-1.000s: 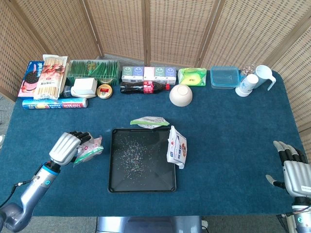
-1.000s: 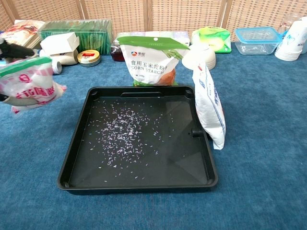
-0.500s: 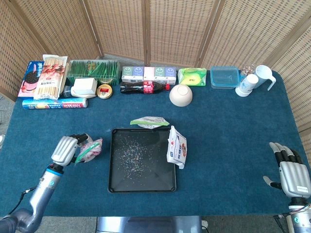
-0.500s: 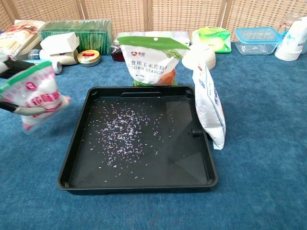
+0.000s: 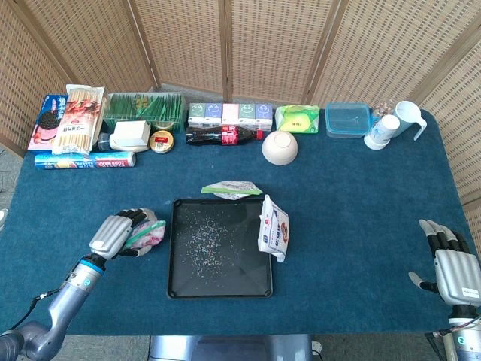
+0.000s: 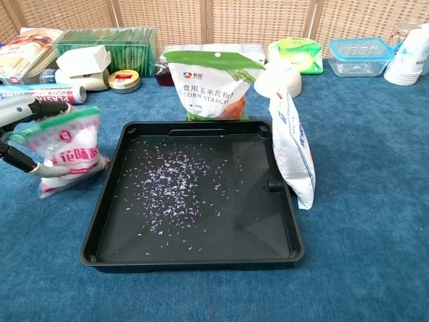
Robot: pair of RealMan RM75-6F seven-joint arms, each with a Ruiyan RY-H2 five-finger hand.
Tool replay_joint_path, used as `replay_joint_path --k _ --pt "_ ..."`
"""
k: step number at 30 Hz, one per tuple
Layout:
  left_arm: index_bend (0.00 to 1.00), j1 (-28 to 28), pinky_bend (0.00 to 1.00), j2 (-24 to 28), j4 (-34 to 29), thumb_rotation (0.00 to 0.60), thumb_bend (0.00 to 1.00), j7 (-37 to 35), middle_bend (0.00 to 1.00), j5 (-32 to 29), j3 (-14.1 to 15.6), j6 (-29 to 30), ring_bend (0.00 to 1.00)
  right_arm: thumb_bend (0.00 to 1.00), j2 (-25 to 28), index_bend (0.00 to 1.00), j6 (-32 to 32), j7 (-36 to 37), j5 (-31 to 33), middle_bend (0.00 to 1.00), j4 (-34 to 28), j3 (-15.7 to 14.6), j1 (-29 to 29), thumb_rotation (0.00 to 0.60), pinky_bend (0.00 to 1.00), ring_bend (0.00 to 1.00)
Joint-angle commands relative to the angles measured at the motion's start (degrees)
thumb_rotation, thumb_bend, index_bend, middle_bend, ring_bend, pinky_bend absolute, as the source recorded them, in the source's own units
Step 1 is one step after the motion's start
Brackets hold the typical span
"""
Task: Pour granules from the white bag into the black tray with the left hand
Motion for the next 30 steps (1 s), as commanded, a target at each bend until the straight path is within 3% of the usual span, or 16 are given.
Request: replay_joint_path --k 1,10,17,24,30 --pt "0.09 0.06 0.16 0.34 -0.15 0.600 0.06 -0.32 0.09 0.07 -0.05 -0.04 0.09 0.00 -0.01 0.03 -0.03 -0.07 0.04 0.10 -0.02 -0.01 0.01 0.600 0.10 0.12" --pt "0.05 0.89 0.12 2.29 -1.12 0.600 0.00 -1.82 0.01 0.47 0.08 0.75 0.03 0.00 -0.03 0.03 -0.11 -0.42 0.21 0.10 -0.17 -0.07 0.02 0.600 0.10 0.12" --pt "0.02 2.33 0.08 8.73 -4.50 0.600 0.00 0.49 0.00 0.76 1.85 0.82 0.01 0.00 0.13 0.03 -0.19 -0.46 0.28 0.10 -0.41 -0.11 0.02 0.600 0.10 0.12" --pt "0.02 6.91 0.08 15.87 -5.86 0.600 0.00 1.81 0.00 0.41 3.10 6.12 0.01 0.00 0.20 0.03 0.05 -0.68 0.16 0.10 -0.69 -0.13 -0.04 0.600 0.10 0.12" --pt "0.02 11.41 0.08 17.84 -4.73 0.600 0.00 1.51 0.00 1.48 3.74 12.74 0.01 0.00 0.30 0.03 0.37 -0.66 0.09 0.10 -0.79 -0.06 -0.15 0.600 0.10 0.12"
